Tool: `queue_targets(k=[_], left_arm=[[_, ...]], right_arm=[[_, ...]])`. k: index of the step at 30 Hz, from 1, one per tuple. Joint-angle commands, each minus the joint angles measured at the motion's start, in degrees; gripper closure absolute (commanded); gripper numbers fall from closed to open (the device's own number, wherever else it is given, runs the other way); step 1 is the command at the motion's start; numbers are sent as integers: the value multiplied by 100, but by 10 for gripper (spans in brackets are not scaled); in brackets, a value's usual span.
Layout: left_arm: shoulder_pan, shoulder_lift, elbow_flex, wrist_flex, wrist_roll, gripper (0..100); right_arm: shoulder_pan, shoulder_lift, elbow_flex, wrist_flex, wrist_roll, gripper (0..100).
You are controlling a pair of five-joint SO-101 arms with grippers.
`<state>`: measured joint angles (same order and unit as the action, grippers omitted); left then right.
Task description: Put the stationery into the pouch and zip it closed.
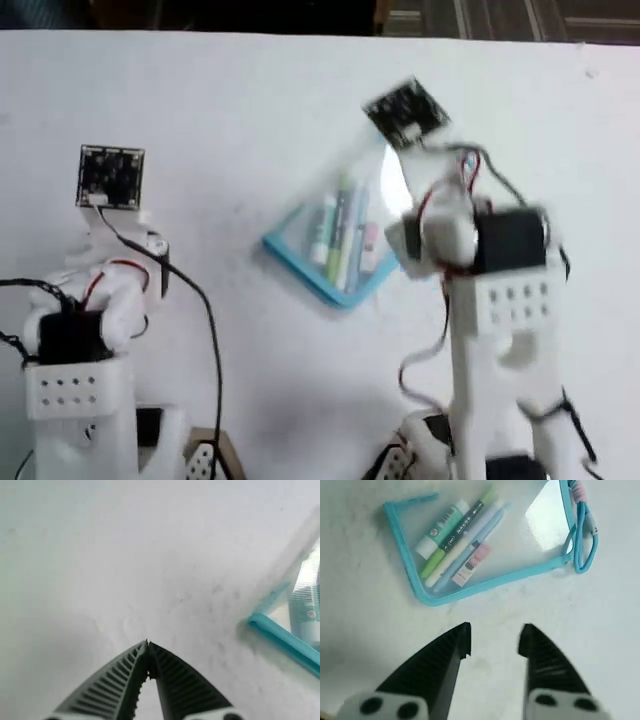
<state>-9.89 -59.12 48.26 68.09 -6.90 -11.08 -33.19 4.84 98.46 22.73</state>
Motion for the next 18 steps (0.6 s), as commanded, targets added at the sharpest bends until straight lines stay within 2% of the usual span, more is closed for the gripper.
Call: queue_targets(k=[1,4,8,11,15,18], left_arm=[[-40,-84,431,-545,-26,976],[-66,-84,1037,-1240,-26,976],[-171,-84,1732,-2075,-26,976],[-189,-84,2207,-2497,-26,976],[-224,-84,2681,-2716,-26,976],[-251,-84,2927,-2716,-35,976]], right_arm=[[-4,-1103,1327,-523,-607,927],[-31,-1877,2840,-1481,-958,925],[-13,-2870,4853,-2932,-1046,981],[-13,-3609,6154,-3741,-1064,977],[-13,-4673,7420,-4295,-1073,981],[-13,-5525,8141,-4286,-1073,981]])
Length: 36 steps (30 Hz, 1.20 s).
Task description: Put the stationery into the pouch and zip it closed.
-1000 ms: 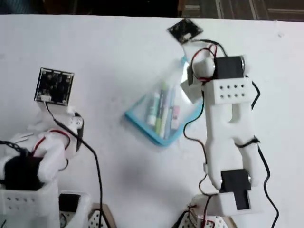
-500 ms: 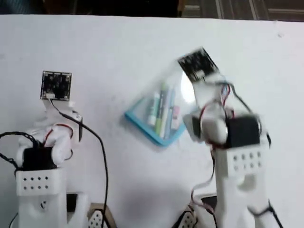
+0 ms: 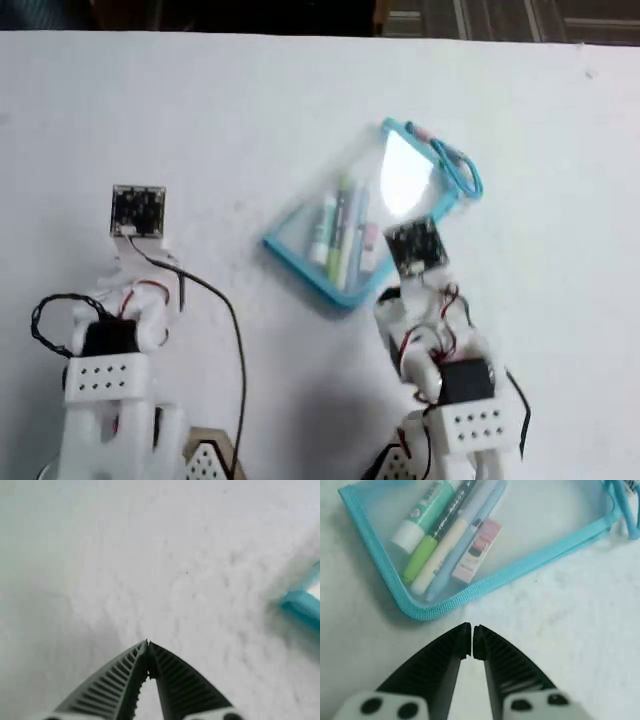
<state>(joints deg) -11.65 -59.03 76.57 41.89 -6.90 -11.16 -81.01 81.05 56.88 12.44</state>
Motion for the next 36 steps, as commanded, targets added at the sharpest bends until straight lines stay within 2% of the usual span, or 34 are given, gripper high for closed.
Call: queue_targets(k=[1,6,11,15,20,25,29,36], left_arm=[[-84,-92,167,-97,-79,976],[-119,-101,536,-202,-615,976],[-453,-620,888,-325,-554,976],[-479,-1587,1187,158,-554,976],[-312,-3073,1626,1187,-580,976],[-286,-4523,2031,1960,-1688,976],[-303,-4462,2048,2435,-2198,976],[-303,-4453,2048,2637,-2374,975]], right_arm=[[-4,-1033,756,-119,-44,981],[-4,-2273,1556,57,-44,981],[-13,-1974,1591,303,-44,981],[13,-1868,1600,752,-44,981],[198,-1965,1600,804,-44,981],[198,-1938,1600,804,-44,981],[233,-1930,1600,804,-44,981],[233,-1930,1600,804,-44,981]])
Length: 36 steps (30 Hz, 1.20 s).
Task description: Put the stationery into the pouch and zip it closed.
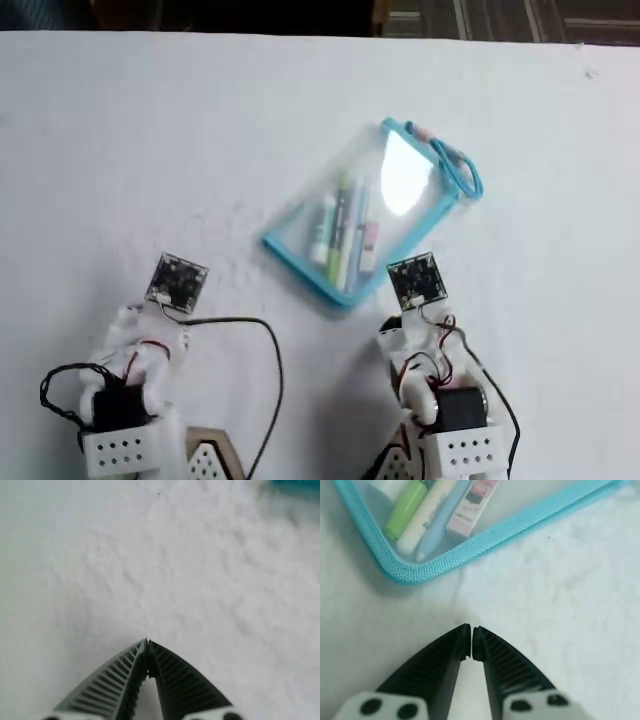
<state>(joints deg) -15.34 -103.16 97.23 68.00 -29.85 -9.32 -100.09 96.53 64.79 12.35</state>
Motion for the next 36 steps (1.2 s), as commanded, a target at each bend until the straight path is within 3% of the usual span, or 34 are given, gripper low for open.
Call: queue_targets(k=[1,12,14,19,24,36], left_arm=[[66,-40,-18,26,-123,975],[101,-31,-18,422,-141,976],[84,-31,-18,378,413,976],[66,-31,-18,211,2848,976],[75,-22,-18,229,3859,974],[75,-22,-18,229,3956,975]], right_arm=[[48,-22,53,13,-35,981],[48,-22,53,22,-35,981],[22,-22,53,22,-35,981],[22,-22,53,22,-35,981],[22,-22,53,22,-35,981],[22,-22,53,22,-35,981]])
